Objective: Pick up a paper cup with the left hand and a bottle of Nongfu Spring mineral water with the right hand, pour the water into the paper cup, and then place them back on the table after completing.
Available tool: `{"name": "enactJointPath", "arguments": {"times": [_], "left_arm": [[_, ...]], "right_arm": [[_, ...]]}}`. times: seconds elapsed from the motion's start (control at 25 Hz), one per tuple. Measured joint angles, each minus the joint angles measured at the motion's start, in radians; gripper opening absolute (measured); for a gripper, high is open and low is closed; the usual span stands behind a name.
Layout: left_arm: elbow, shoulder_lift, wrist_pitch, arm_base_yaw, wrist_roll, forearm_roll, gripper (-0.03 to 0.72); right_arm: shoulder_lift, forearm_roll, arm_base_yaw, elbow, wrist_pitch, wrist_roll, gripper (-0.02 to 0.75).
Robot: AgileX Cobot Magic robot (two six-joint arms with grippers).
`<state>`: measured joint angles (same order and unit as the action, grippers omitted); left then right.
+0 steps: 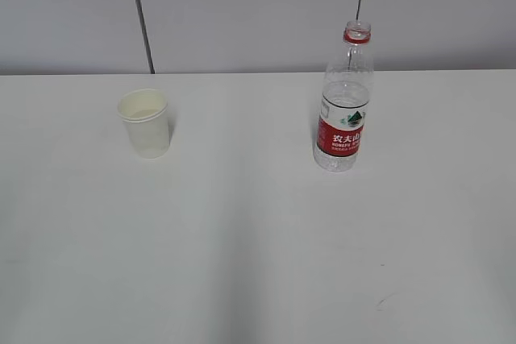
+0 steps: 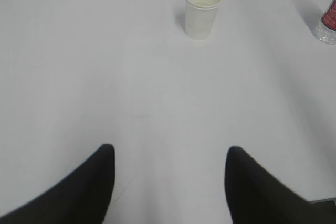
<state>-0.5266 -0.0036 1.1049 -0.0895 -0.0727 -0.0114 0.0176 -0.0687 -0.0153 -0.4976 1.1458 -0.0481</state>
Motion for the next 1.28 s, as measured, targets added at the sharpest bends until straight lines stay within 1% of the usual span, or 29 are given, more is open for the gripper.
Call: {"name": "enactJointPath", "arguments": {"times": [1.28], "left_arm": [[0.000,0.000,0.000,0.000,0.000,0.000,0.417]], "right_arm": [[0.000,0.000,0.000,0.000,0.000,0.000,0.554]]}}
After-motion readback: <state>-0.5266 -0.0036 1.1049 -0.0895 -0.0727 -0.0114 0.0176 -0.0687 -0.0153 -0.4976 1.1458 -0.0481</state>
